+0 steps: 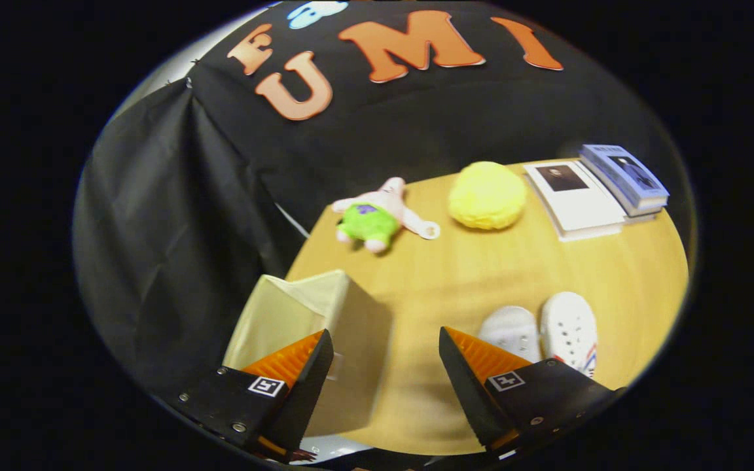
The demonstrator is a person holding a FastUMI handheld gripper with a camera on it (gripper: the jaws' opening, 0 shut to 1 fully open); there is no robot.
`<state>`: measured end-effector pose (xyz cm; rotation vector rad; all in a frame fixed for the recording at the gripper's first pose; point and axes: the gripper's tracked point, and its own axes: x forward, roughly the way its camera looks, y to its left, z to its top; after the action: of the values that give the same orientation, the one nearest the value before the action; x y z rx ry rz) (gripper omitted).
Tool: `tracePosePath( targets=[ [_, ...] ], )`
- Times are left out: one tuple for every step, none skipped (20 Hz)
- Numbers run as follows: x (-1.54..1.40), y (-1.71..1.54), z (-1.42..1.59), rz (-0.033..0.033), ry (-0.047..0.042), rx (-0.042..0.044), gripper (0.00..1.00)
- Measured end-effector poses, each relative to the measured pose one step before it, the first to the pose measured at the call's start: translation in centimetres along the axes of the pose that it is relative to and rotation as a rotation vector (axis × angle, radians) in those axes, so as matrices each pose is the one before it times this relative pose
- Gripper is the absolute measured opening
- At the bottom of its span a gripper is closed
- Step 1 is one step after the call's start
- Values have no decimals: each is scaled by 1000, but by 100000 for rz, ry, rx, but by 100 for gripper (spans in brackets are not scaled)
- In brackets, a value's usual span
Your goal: Open the storage box then place both shoes into the box .Put the left shoe in first, then the right shoe, with the right side of both shoes facing outward in a uniform manner.
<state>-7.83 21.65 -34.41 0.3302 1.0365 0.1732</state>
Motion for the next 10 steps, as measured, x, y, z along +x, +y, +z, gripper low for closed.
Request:
tracePosePath(
  targets=[
    [-310,-2729,-1607,-3420,1590,1860,96],
    [69,-2075,-1169,-2403,2048,1224,96],
    [115,-1628,-1115,-1449,1814,770,95],
    [183,-1393,-1379,-1138,2297,-203,94],
    [641,-1060,-1072,251,2048,-930,90],
    [863,-1066,-1401,254,3178,-153,89],
    [666,-729,-1473,531,3654,752,84],
    [448,-704,-880,-645,2434,347,82],
    [389,-676,-307,-623,314,-1277,78],
    [439,-131,141,777,-1119,-790,76]
  ],
)
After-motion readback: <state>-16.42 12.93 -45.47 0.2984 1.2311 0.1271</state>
